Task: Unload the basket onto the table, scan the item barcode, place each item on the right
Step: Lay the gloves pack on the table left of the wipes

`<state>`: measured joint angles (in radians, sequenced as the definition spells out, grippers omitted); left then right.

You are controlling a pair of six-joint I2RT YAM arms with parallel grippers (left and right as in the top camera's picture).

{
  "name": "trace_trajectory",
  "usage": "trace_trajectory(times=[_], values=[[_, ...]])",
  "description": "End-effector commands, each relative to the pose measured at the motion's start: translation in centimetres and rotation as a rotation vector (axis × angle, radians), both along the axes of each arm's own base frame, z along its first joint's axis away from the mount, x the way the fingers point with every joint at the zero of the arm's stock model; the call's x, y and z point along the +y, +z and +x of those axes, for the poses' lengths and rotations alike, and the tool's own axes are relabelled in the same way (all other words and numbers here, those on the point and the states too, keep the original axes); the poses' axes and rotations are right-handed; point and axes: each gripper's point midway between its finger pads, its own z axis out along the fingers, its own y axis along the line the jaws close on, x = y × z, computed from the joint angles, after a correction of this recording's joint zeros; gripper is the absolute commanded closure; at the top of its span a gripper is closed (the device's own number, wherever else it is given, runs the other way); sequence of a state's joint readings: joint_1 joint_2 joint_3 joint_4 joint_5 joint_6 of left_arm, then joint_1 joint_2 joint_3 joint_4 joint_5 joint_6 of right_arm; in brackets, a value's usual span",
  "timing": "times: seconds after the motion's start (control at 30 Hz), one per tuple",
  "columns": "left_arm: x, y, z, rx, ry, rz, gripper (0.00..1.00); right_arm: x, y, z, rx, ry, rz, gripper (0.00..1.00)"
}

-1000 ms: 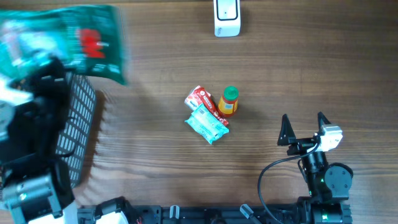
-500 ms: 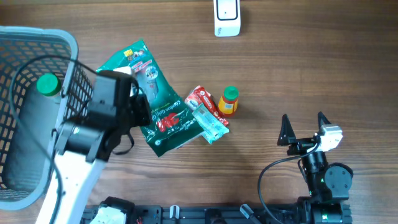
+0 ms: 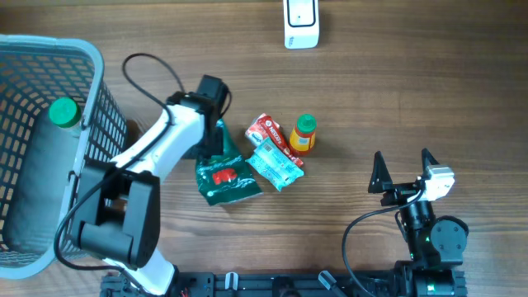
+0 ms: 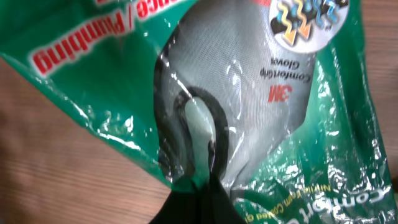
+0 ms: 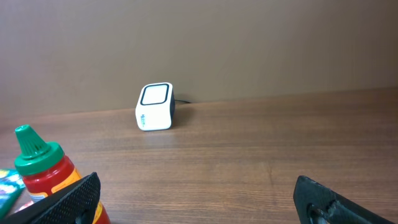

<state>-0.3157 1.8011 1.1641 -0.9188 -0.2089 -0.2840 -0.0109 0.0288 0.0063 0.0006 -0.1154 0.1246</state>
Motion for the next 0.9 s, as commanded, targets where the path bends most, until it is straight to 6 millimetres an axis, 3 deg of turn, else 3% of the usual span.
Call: trace_trajectory(times=[0.0,0.2,0.33,0.37,0.4,0.43,0.47,0.57,0.67,0.73,0.77,0.8,0.87], values=[[-4.0,-0.3,1.7,-0.080,-0.205,-0.013,0.96,0.2,0.2,-0.1,-0.014,0.013,-0.019,0.00],[-9.8,0.5,3.6,-0.229,-0.331,-0.074,0.96,0.2,0.2,-0.1,-0.014,0.013,-0.019,0.00],[-10.6,0.8,4.0,-0.267,-0.286,-0.102,0.96,0.2,0.2,-0.1,-0.014,0.013,-0.019,0.00],[-10.7,0.9,4.1,-0.275,-0.268,-0.108,0.92,0.2,0.2,-0.1,-0.014,0.013,-0.019,0.00],[-10.6,1.3,4.1,-0.282,-0.267,-0.109,0.43,0.2,0.2,-0.1,-0.014,0.013,-0.019,0.00],[-10.3,2.0,4.2,-0.299,-0.262,-0.096,0.00,0.2,0.2,-0.1,-0.014,0.013,-0.019,0.00],[-10.1,2.9,4.4,-0.322,-0.259,-0.089,0.00,0.2,0.2,-0.1,-0.014,0.013,-0.019,0.00],[-10.1,8.4,4.9,-0.433,-0.250,-0.124,0.00,0.2,0.2,-0.1,-0.014,0.013,-0.019,0.01],[-9.6,15.9,5.7,-0.625,-0.222,-0.155,0.00,0.2,0.2,-0.1,-0.014,0.013,-0.019,0.00],[-8.4,21.9,5.5,-0.782,-0.185,-0.167,0.00,0.2,0.2,-0.1,-0.014,0.013,-0.019,0.00],[-6.9,27.1,4.8,-0.921,-0.139,-0.171,0.00,0.2,0.2,-0.1,-0.014,0.013,-0.019,0.00],[-5.1,30.6,4.2,-1.024,-0.086,-0.162,0.00,0.2,0.2,-0.1,-0.014,0.013,-0.019,0.00],[-0.7,35.6,2.7,-1.185,0.039,-0.136,0.00,0.2,0.2,-0.1,-0.014,0.013,-0.019,0.00]])
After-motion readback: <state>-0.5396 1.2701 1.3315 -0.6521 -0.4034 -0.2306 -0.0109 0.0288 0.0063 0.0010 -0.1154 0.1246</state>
